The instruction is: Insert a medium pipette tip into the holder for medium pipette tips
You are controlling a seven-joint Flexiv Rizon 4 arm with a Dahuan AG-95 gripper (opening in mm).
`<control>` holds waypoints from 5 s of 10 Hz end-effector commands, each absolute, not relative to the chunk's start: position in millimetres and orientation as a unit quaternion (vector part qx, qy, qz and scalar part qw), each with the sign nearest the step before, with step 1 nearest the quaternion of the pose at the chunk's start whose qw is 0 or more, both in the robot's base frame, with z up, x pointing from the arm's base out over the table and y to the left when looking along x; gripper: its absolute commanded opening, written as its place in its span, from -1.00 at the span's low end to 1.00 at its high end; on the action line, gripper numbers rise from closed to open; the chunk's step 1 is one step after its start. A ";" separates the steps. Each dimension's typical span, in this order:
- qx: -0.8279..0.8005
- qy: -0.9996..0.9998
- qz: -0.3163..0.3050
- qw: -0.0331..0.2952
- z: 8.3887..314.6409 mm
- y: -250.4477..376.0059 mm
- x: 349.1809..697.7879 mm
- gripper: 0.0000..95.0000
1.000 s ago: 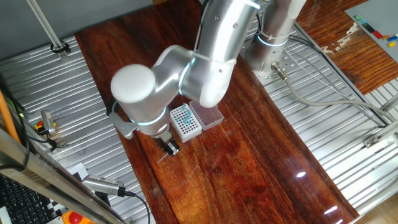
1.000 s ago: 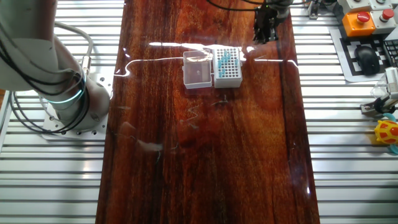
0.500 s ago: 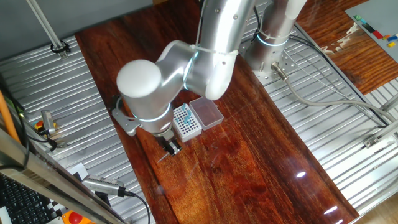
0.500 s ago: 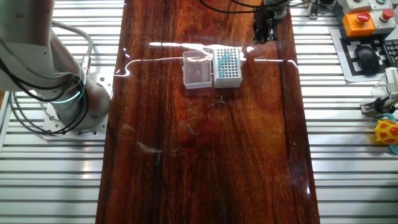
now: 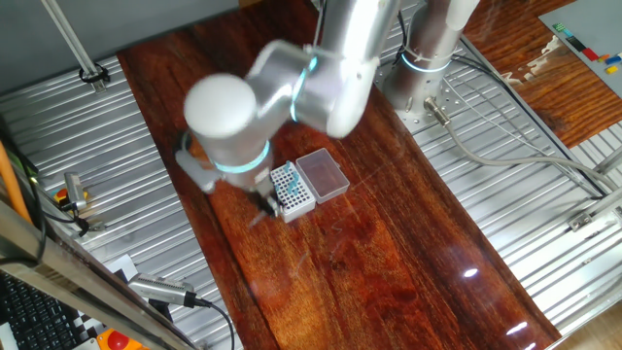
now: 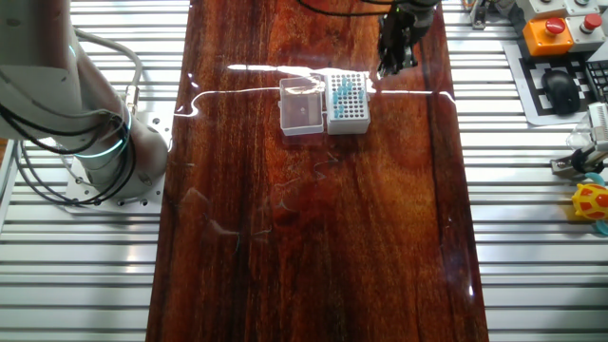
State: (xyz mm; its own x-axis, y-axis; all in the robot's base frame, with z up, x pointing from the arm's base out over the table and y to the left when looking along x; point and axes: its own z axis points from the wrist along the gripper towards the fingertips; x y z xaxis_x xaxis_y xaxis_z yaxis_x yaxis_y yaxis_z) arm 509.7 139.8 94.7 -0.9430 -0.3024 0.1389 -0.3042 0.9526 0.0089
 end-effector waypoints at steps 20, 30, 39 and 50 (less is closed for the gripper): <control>0.377 -0.914 0.064 0.134 130.3 24.1 456.4 -1.00; 0.317 -0.935 0.036 0.158 124.0 40.7 448.0 -1.00; 0.346 -0.921 0.041 0.175 133.1 31.9 443.1 -1.00; 0.350 -0.914 0.042 0.200 131.2 32.8 436.2 -1.00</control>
